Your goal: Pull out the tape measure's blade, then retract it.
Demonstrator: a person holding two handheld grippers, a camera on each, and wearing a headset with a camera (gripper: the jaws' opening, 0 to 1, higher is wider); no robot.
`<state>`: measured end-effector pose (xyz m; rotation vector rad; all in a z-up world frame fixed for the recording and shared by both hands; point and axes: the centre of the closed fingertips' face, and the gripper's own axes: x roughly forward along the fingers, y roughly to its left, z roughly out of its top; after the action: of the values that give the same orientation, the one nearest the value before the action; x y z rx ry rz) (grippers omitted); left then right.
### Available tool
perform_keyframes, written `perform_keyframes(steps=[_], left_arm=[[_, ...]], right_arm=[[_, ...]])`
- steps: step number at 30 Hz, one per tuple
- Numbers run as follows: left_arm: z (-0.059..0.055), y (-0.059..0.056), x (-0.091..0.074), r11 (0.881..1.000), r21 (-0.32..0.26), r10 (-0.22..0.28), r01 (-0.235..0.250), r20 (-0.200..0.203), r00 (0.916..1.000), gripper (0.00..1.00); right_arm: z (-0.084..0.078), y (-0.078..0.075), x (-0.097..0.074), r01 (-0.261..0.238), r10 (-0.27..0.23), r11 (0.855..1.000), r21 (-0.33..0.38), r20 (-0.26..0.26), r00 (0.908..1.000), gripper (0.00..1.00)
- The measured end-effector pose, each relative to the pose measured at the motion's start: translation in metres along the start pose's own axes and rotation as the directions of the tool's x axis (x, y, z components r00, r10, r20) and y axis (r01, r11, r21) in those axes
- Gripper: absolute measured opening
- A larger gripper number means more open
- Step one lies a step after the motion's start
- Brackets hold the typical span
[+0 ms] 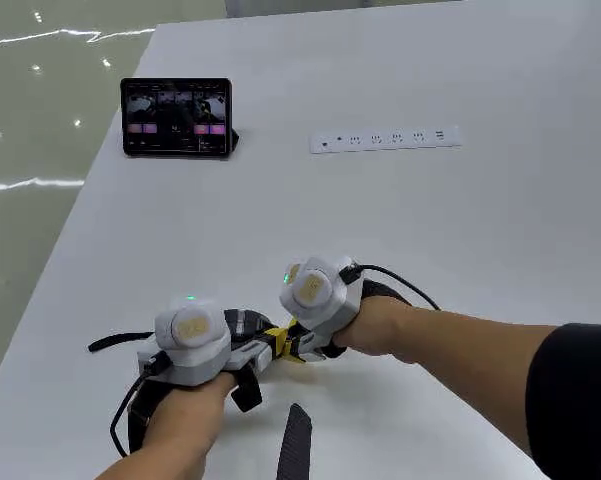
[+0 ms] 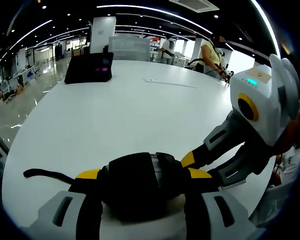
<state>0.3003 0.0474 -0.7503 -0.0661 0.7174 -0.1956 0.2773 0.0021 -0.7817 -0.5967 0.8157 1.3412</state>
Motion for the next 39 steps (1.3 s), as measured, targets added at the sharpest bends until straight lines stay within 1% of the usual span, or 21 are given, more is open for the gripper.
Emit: perform_keyframes(steps=[6, 11, 12, 13, 14, 15, 17, 18, 19, 22, 24, 25, 27, 28, 29, 31, 33, 36, 38, 39], left_arm=[[0.001, 0.0, 0.001, 1.0, 0.003, -0.004, 0.004, -0.007, 1.0, 0.63], [0.003, 0.0, 0.0, 1.0, 0.002, 0.003, -0.003, 0.005, 1.0, 0.63], [0.005, 0.0, -0.001, 1.0, 0.013, 0.008, -0.008, 0.016, 0.9998, 0.64], [0.014, -0.003, -0.002, 1.0, 0.026, -0.004, 0.003, 0.056, 0.9984, 0.64], [0.014, -0.003, -0.003, 1.0, 0.016, -0.005, 0.004, 0.047, 0.9989, 0.64], [0.016, -0.004, -0.004, 1.0, 0.002, -0.018, 0.018, 0.046, 0.9988, 0.66], [0.016, -0.004, -0.004, 1.0, 0.01, -0.027, 0.026, 0.027, 0.9993, 0.66], [0.016, -0.004, -0.004, 0.999, 0.022, -0.031, 0.031, 0.017, 0.9994, 0.65], [0.017, -0.003, -0.005, 0.999, 0.026, -0.032, 0.031, 0.019, 0.9993, 0.65], [0.018, -0.002, -0.007, 0.999, 0.0, -0.042, 0.042, 0.004, 0.9991, 0.67], [0.022, -0.004, -0.009, 0.999, 0.006, -0.054, 0.054, 0.012, 0.9985, 0.69], [0.023, -0.007, -0.011, 0.998, 0.019, -0.064, 0.064, 0.012, 0.9979, 0.7], [0.022, -0.008, -0.012, 0.997, 0.023, -0.076, 0.076, -0.001, 0.9971, 0.7], [0.022, -0.011, -0.013, 0.994, -0.004, -0.106, 0.106, -0.002, 0.9943, 0.72], [0.024, -0.012, -0.014, 0.993, -0.009, -0.122, 0.122, 0.006, 0.9925, 0.74], [0.023, -0.012, -0.017, 0.991, 0.037, -0.13, 0.13, 0.001, 0.9915, 0.79], [0.021, -0.014, -0.019, 0.984, 0.077, -0.159, 0.158, 0.002, 0.9873, 0.82], [0.02, -0.014, -0.022, 0.979, 0.07, -0.19, 0.189, 0.01, 0.9817, 0.88], [0.015, -0.015, -0.023, 0.973, 0.081, -0.216, 0.217, -0.012, 0.9762, 0.91], [0.015, -0.016, -0.024, 0.97, 0.093, -0.227, 0.227, -0.014, 0.9739, 0.93]], right_arm=[[-0.001, 0.0, 0.0, 0.021, -0.021, 1.0, -0.02, -0.003, 0.9998, 0.12], [-0.002, 0.0, -0.004, 0.032, -0.032, 0.999, -0.034, -0.004, 0.9995, 0.12], [-0.002, 0.0, -0.005, 0.033, -0.033, 0.998, -0.047, -0.005, 0.9994, 0.12], [-0.005, 0.0, -0.008, 0.032, -0.033, 0.997, -0.072, -0.014, 0.9993, 0.11], [-0.006, 0.0, -0.01, 0.032, -0.034, 0.997, -0.076, -0.017, 0.9993, 0.11], [-0.007, 0.0, -0.013, 0.034, -0.036, 0.996, -0.084, -0.016, 0.9992, 0.11], [-0.008, -0.002, -0.016, 0.037, -0.039, 0.996, -0.084, -0.014, 0.9992, 0.12], [-0.008, -0.004, -0.019, 0.048, -0.049, 0.996, -0.076, -0.011, 0.9988, 0.12], [-0.007, -0.005, -0.021, 0.052, -0.052, 0.996, -0.071, -0.003, 0.9986, 0.11], [-0.005, -0.006, -0.029, 0.063, -0.062, 0.996, -0.059, 0.016, 0.998, 0.12], [-0.005, -0.006, -0.033, 0.068, -0.067, 0.996, -0.05, 0.024, 0.9975, 0.12], [-0.005, -0.006, -0.035, 0.073, -0.072, 0.996, -0.044, 0.026, 0.9971, 0.13], [-0.005, -0.006, -0.039, 0.077, -0.076, 0.996, -0.034, 0.034, 0.9965, 0.15], [-0.004, -0.005, -0.042, 0.08, -0.079, 0.997, -0.02, 0.044, 0.9959, 0.15], [-0.004, -0.005, -0.045, 0.082, -0.081, 0.997, -0.015, 0.049, 0.9955, 0.17], [-0.004, -0.006, -0.051, 0.092, -0.092, 0.996, 0.0, 0.07, 0.9933, 0.17], [-0.009, -0.006, -0.056, 0.103, -0.104, 0.995, 0.018, 0.076, 0.9916, 0.18], [-0.015, -0.004, -0.062, 0.112, -0.114, 0.993, 0.026, 0.078, 0.9904, 0.19], [-0.019, -0.003, -0.066, 0.121, -0.123, 0.992, 0.032, 0.087, 0.9886, 0.19], [-0.021, -0.002, -0.068, 0.124, -0.127, 0.992, 0.033, 0.091, 0.9878, 0.2]])
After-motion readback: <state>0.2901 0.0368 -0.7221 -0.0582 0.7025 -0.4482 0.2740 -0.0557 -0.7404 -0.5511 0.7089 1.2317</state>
